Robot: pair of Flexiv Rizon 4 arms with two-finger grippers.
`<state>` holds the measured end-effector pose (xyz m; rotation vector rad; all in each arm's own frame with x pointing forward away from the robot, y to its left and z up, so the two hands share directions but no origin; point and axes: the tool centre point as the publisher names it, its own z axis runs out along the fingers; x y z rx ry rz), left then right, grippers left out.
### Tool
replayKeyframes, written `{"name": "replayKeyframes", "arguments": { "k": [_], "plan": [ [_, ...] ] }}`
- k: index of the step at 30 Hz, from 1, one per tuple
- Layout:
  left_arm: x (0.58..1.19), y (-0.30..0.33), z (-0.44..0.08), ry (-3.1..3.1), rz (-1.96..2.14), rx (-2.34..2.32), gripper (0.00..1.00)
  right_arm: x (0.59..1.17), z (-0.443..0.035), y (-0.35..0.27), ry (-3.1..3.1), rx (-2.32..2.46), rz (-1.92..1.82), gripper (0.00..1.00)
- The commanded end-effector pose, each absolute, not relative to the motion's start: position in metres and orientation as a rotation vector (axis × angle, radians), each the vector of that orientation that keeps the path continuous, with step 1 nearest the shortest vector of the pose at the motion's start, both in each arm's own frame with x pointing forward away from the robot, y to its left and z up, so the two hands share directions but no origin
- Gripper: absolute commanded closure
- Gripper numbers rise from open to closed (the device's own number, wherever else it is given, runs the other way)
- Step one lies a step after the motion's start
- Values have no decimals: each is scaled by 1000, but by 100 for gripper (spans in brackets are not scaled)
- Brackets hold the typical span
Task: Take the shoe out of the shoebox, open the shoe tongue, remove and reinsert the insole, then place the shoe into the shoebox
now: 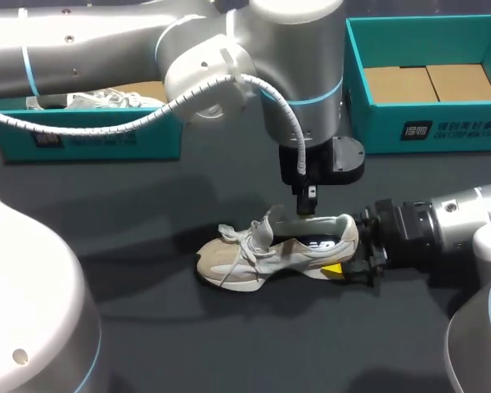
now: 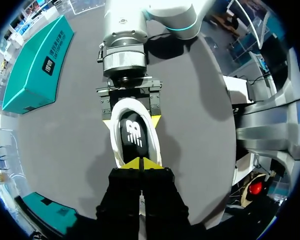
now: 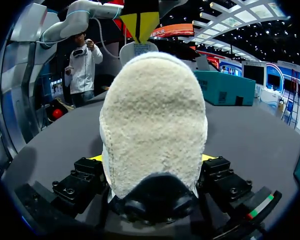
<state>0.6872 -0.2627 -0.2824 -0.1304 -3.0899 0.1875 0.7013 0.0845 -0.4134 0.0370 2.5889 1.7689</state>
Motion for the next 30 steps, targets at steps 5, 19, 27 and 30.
{"name": "replayKeyframes", "arguments": {
  "k": [5,19,27,30],
  "plan": [
    [690,-278,-320,-3035,229,-171,100,701,-413,84,2593,38,1765,100],
    [694,-281,-334,-3012,219,-187,100,701,-413,84,2593,38,1765,100],
    [695,-281,-350,-2992,184,-155,100,701,-413,84,2593,38,1765,100],
    [696,-281,-355,-2983,169,-140,100,701,-413,84,2593,38,1765,100]
  ]
}}
